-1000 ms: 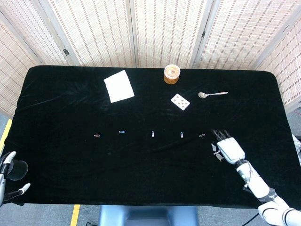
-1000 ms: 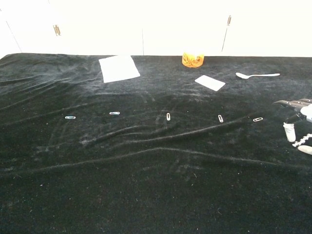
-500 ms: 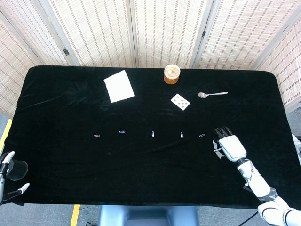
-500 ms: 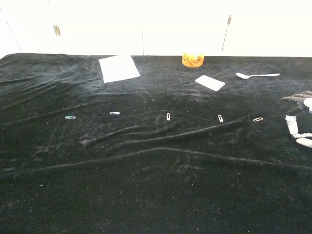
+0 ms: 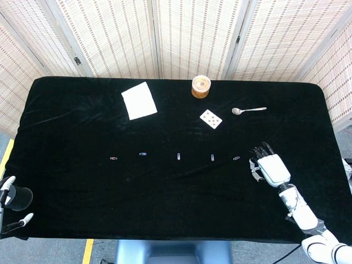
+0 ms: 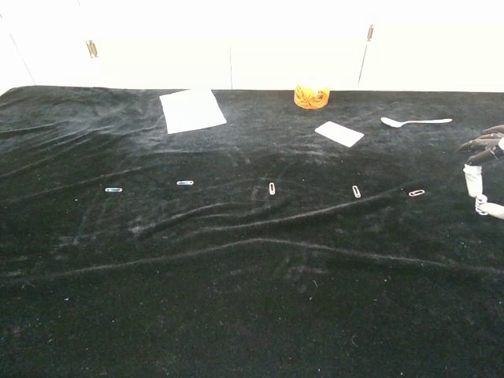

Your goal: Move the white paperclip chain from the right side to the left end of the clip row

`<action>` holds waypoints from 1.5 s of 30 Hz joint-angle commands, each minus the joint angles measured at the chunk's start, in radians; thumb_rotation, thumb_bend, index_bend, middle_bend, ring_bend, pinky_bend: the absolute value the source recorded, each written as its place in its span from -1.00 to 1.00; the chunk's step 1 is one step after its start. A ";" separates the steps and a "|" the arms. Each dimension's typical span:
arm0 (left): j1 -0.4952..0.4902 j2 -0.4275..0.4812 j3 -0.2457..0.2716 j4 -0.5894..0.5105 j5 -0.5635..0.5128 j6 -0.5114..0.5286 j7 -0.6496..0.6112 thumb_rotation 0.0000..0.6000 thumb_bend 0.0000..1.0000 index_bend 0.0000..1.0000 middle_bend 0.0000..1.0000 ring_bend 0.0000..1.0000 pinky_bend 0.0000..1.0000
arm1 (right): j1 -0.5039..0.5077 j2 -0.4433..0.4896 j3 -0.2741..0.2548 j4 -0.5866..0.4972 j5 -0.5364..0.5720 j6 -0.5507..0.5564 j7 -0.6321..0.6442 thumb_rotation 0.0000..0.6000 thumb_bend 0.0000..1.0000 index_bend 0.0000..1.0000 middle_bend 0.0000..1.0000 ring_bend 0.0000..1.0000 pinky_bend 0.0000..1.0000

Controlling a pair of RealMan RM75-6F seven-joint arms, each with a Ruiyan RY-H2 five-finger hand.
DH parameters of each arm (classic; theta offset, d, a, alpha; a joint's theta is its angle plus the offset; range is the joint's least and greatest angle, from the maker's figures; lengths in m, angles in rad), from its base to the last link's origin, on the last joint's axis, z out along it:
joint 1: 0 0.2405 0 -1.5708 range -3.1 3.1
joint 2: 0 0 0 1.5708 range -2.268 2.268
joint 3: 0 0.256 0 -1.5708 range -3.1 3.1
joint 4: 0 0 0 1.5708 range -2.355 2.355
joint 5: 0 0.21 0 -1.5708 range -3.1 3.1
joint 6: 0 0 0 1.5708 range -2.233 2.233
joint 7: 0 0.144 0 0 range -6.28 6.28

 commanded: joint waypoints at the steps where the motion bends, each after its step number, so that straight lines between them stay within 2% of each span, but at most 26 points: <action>1: 0.001 0.000 0.000 0.001 0.001 0.001 -0.002 1.00 -0.71 -1.00 -0.78 -0.42 -0.29 | 0.000 0.000 0.000 -0.002 0.002 -0.002 -0.002 1.00 -0.12 0.96 -0.48 -0.68 -1.00; 14: 0.003 0.000 0.001 0.005 0.003 0.006 -0.010 1.00 -0.72 -1.00 -0.79 -0.43 -0.29 | -0.012 0.019 0.005 -0.038 -0.008 0.054 -0.026 1.00 -0.11 1.00 -0.45 -0.65 -1.00; 23: 0.001 0.007 -0.003 0.005 -0.007 -0.003 -0.023 1.00 -0.71 -1.00 -0.79 -0.43 -0.29 | 0.012 0.050 0.033 -0.128 -0.025 0.083 -0.090 1.00 -0.11 1.00 -0.45 -0.64 -1.00; 30: 0.001 0.015 -0.006 0.004 -0.015 -0.006 -0.042 1.00 -0.71 -1.00 -0.79 -0.43 -0.29 | 0.097 0.001 0.071 -0.147 -0.018 0.001 -0.137 1.00 -0.11 1.00 -0.45 -0.64 -1.00; 36: 0.010 0.021 -0.005 0.012 -0.013 0.005 -0.073 1.00 -0.71 -1.00 -0.79 -0.43 -0.29 | 0.175 -0.071 0.093 -0.116 0.001 -0.090 -0.165 1.00 -0.11 1.00 -0.45 -0.64 -1.00; 45: 0.027 0.030 -0.003 0.029 -0.009 0.025 -0.127 1.00 -0.72 -1.00 -0.79 -0.43 -0.29 | 0.242 -0.151 0.113 -0.062 0.027 -0.148 -0.181 1.00 -0.11 1.00 -0.45 -0.64 -1.00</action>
